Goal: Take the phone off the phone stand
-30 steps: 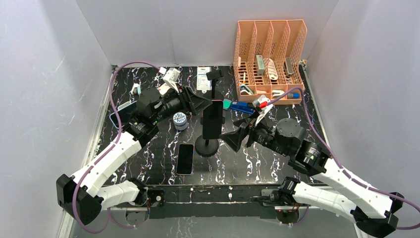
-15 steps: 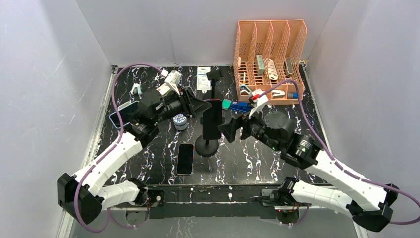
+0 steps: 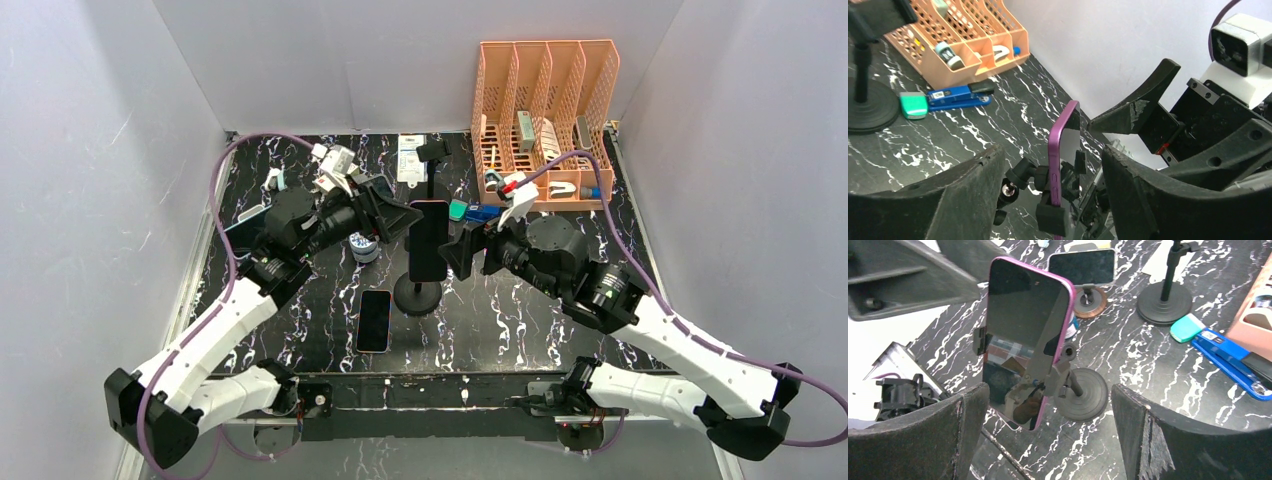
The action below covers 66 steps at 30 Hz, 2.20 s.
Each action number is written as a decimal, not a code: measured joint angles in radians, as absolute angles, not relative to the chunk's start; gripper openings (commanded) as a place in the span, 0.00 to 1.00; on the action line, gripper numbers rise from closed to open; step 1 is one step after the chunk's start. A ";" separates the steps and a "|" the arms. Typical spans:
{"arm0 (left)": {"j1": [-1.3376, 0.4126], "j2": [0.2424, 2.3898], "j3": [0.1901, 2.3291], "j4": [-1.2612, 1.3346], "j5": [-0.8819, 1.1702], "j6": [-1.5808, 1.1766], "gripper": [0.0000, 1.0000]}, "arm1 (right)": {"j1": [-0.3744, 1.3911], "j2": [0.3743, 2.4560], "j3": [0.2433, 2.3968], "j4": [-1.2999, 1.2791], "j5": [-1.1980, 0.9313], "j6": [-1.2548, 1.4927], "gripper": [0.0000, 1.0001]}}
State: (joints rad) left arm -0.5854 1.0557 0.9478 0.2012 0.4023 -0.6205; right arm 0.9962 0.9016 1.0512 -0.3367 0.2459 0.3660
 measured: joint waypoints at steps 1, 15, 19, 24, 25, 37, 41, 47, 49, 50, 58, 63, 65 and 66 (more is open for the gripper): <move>-0.585 1.040 0.944 0.198 0.388 -0.613 0.74 | 0.996 0.897 1.051 -0.341 0.262 0.366 0.99; -0.585 0.732 0.661 0.233 0.115 -0.495 0.80 | 0.996 0.928 1.077 -0.348 0.417 0.437 0.99; -0.585 0.685 0.561 0.268 0.106 -0.485 0.81 | 0.996 0.915 1.077 -0.331 0.403 0.449 0.99; -0.585 0.643 0.527 0.304 0.127 -0.479 0.81 | 0.996 0.927 1.150 -0.362 0.378 0.448 0.99; -0.585 0.635 0.527 0.313 0.131 -0.479 0.81 | 0.996 0.950 1.198 -0.384 0.376 0.449 0.99; -0.585 0.614 0.508 0.340 0.126 -0.468 0.81 | 0.997 1.200 1.486 -0.664 0.410 0.525 0.99; -0.585 0.614 0.500 0.343 0.126 -0.463 0.81 | 1.012 1.233 1.526 -0.730 0.439 0.548 0.99; -0.585 0.619 0.496 0.346 0.128 -0.457 0.81 | 1.076 1.270 1.623 -0.774 0.499 0.553 0.99; -0.585 0.620 0.490 0.358 0.131 -0.456 0.80 | 1.098 1.291 1.659 -0.793 0.524 0.554 0.99; -0.585 0.620 0.486 0.361 0.132 -0.456 0.80 | 1.105 1.301 1.671 -0.799 0.533 0.554 0.99; -0.585 0.622 0.481 0.366 0.144 -0.452 0.80 | 1.127 1.399 1.732 -0.881 0.607 0.570 0.99; -0.585 0.622 0.481 0.366 0.147 -0.448 0.81 | 1.139 1.442 1.752 -0.896 0.611 0.573 0.99; -0.585 0.619 0.481 0.366 0.149 -0.447 0.81 | 1.142 1.449 1.752 -0.896 0.610 0.573 0.99; -0.585 0.618 0.481 0.366 0.150 -0.446 0.80 | 1.143 1.449 1.752 -0.896 0.610 0.573 0.99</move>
